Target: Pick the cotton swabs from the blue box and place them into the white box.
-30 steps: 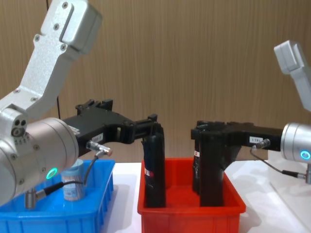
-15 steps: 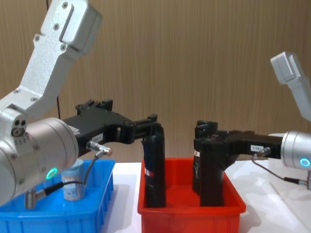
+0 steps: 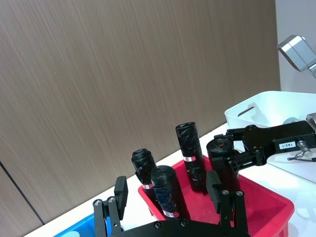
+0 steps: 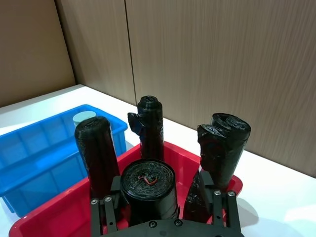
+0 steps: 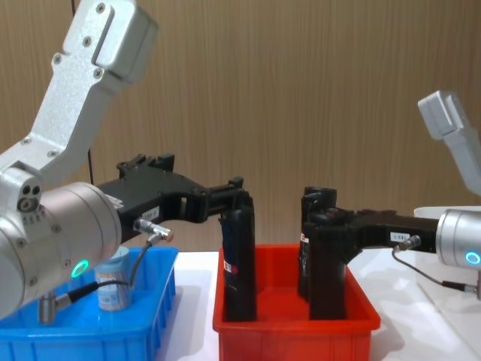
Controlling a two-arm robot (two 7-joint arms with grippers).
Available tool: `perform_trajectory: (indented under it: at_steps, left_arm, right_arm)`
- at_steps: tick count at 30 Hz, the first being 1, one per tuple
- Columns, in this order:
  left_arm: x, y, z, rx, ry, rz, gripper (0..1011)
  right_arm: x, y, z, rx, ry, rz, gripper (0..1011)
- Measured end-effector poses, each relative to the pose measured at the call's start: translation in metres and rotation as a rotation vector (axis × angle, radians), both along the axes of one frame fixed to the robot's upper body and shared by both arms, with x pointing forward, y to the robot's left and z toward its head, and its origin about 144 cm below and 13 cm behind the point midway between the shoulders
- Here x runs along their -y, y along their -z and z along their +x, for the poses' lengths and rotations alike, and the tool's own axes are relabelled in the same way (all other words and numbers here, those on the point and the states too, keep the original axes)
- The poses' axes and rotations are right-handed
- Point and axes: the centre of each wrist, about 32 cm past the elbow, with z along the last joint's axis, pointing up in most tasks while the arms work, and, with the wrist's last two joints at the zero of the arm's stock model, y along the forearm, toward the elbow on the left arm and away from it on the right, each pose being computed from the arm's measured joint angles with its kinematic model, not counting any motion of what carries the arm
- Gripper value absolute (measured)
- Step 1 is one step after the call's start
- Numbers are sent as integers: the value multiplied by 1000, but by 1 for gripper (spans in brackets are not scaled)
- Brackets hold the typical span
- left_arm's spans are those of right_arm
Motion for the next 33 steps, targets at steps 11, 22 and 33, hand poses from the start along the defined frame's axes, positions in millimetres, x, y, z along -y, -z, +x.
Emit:
perform_trajectory:
  at_steps: [11,22,33]
  left_arm:
    - [0,0,0,0,0,0,1004]
    - [0,0,0,0,0,0,1004]
    - [0,0,0,0,0,0,1004]
  right_arm:
    - [2,3,2,-4,9,-3,711]
    - [3,0,3,14,16,3,547]
    - [6,-22,-6,85,19,31,545]
